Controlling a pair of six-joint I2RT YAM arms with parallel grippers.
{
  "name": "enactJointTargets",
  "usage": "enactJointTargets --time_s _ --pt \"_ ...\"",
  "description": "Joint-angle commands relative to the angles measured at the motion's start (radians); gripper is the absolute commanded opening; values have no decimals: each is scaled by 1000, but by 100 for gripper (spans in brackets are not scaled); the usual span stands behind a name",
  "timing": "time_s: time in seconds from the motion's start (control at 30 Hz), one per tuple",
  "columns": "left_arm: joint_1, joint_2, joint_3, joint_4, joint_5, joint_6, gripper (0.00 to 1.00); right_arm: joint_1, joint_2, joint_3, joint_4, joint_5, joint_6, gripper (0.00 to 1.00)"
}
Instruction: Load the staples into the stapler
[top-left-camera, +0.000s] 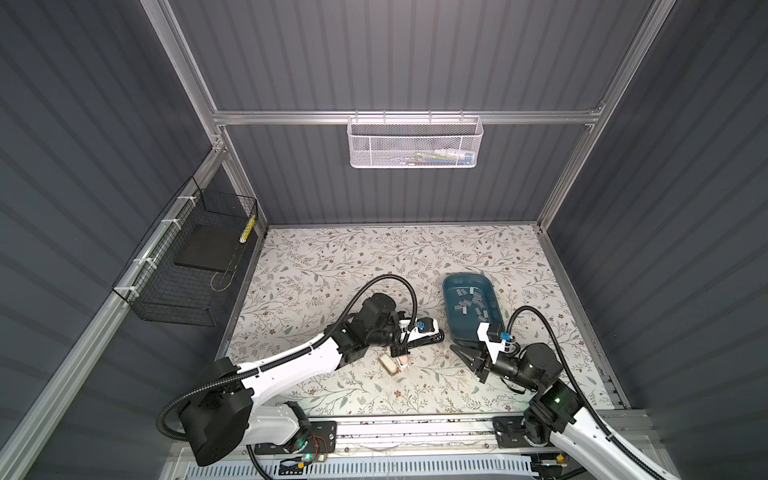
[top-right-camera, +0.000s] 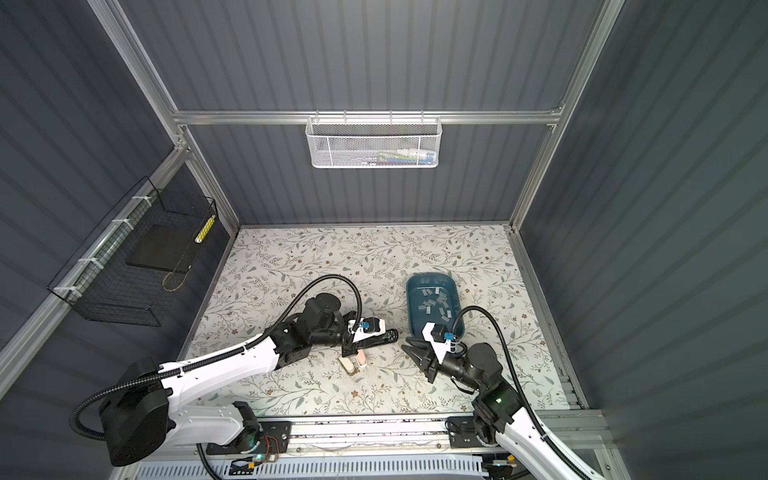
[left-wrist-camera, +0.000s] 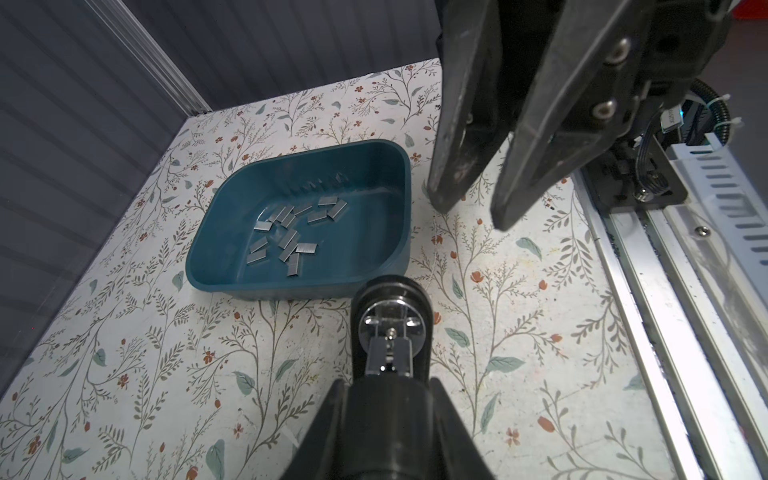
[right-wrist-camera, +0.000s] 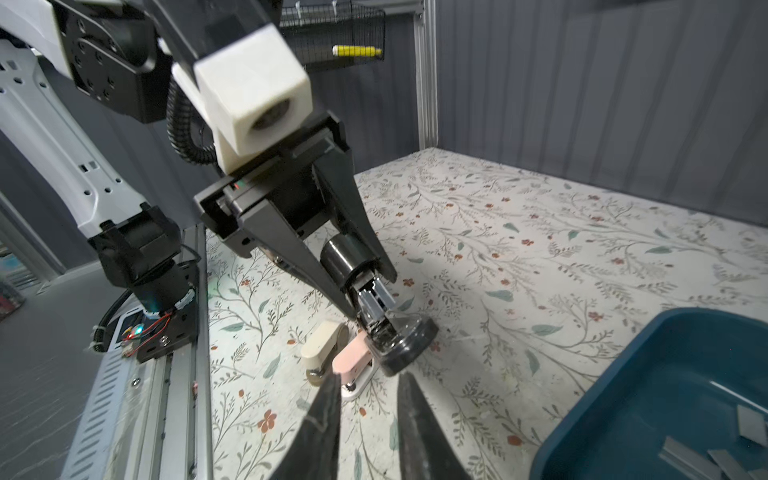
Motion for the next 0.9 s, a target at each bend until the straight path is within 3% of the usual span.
enactJointTargets --time_s 0.0,0.2,0.33,0.43,0.53,0.6,0.67,0.87 --pt "-4 -38 63 -15 22 23 0 25 58 64 37 8 -36 28" --pt "-1 -45 149 -124 -143 -41 0 50 177 92 143 61 -12 29" --pt "56 -13 229 -208 -147 -79 0 83 288 135 187 50 -12 31" --pt "79 34 403 -440 -102 -56 0 111 338 153 217 31 -24 33" --pt "79 98 597 -748 -50 79 0 132 352 147 262 16 -43 33" --pt "79 132 695 -918 -94 166 0 146 360 144 277 4 -68 31" --pt "80 133 694 -995 -111 237 0 162 376 141 293 -13 -94 29" --pt "79 103 588 -909 9 269 0 177 388 122 360 -27 -108 31"
